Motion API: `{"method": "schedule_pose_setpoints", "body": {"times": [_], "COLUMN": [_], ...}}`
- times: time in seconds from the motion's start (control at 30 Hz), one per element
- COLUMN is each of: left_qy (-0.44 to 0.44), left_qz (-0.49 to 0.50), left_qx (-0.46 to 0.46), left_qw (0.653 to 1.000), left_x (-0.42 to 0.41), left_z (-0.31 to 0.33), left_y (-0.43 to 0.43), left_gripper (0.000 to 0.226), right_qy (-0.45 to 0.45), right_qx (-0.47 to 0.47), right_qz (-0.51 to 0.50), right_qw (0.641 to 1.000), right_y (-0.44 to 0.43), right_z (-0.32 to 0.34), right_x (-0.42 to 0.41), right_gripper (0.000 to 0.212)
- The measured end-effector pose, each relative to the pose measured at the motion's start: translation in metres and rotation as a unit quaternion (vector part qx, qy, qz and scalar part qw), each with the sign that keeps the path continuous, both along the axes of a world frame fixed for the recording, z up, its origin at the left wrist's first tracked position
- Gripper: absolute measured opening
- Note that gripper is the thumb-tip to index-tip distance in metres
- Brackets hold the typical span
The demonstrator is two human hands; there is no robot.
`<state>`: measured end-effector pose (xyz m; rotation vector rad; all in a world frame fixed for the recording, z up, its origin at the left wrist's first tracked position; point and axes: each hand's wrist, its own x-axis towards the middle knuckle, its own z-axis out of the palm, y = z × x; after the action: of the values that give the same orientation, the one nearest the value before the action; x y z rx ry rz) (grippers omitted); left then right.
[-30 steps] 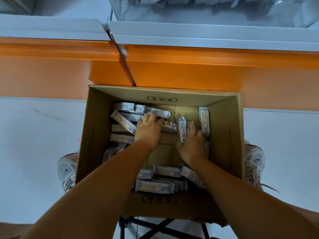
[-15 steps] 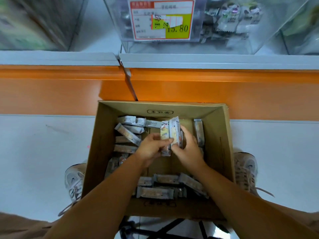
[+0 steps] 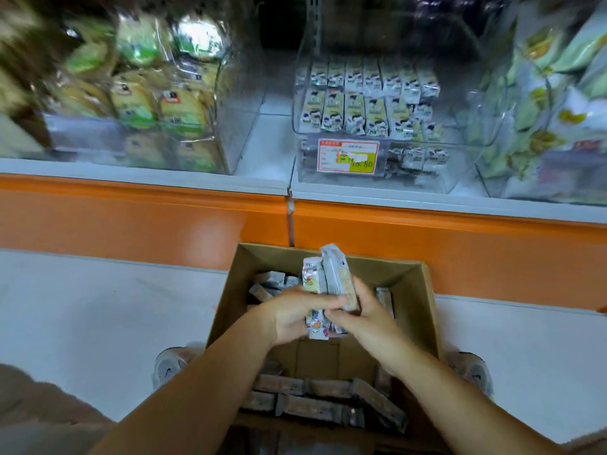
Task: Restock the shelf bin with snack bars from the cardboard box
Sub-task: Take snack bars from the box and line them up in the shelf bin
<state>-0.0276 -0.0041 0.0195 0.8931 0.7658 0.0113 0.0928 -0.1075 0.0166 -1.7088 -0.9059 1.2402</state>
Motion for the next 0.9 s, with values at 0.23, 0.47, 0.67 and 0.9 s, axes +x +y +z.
{"method": "schedule_pose_setpoints", "body": {"times": [0.23,0.47,0.67,0.9], "left_qy": [0.019,0.0,-0.03,-0.069], "left_qz": [-0.002,0.047,0.093,0.107], "left_qx": [0.112,0.231,0.295,0.329], "left_qw": [0.993,0.972,0.95,0.936], "left_x": [0.002,-0.001,0.005,0.015], "left_z": [0.075,0.173,0.207,0.197], "left_y": [0.017,0.047,0.07,0.077], "left_gripper": [0.045,0.044,0.087,0.038], "right_qy": [-0.113,-0.057,-0.042,-0.131], "right_qx": [0.046,0.07,0.099,0.152], "right_qz": [0.043,0.041,0.045,0.011], "right_qw": [0.992,0.995,0.993,0.98], "right_y": [0.01,0.018,0.038,0.068], "right_z": [0.094,0.179,0.216,0.218], "right_x": [0.035,0.071,0.076,0.082], "right_gripper": [0.04,0.041,0.025,0.031]}}
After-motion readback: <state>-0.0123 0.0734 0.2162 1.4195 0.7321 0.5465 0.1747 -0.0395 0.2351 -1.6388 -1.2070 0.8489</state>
